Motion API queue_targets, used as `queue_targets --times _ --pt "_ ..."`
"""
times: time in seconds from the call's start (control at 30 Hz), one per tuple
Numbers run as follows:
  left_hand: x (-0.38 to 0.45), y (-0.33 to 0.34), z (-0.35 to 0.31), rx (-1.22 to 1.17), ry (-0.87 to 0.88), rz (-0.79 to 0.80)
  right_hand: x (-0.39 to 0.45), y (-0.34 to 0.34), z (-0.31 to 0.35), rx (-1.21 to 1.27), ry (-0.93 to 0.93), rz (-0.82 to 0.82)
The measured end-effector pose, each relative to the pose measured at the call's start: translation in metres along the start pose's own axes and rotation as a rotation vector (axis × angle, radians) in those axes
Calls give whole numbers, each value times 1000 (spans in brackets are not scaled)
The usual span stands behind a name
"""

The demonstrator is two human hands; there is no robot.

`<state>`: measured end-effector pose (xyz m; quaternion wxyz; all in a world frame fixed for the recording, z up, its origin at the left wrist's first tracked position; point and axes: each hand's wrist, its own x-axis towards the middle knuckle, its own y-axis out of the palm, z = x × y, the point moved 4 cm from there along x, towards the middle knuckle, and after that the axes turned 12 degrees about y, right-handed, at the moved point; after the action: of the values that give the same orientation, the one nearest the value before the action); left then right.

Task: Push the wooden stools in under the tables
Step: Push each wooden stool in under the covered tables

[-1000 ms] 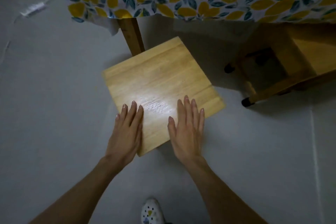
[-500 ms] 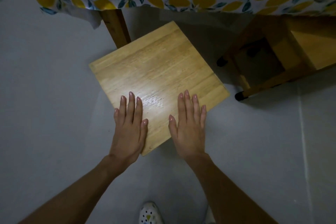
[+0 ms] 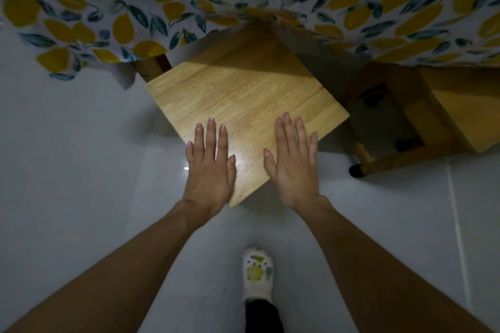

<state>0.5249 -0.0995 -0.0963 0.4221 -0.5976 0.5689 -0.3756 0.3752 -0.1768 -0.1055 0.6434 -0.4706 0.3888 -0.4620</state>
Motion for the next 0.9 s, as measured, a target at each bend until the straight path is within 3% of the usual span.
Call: queue_targets --times 0.43,0.67,0.83,0.9 --pt "133 -10 22 13 -29 21 134 -9 1 -58 -18 -70" --pt "143 -10 25 -2 -15 43 144 -9 -1 -104 -8 -72" --pt "138 -28 32 -130 29 202 139 -21 12 -161 49 40" --pt "126 -48 29 -108 -52 132 131 -34 26 -138 76 75"
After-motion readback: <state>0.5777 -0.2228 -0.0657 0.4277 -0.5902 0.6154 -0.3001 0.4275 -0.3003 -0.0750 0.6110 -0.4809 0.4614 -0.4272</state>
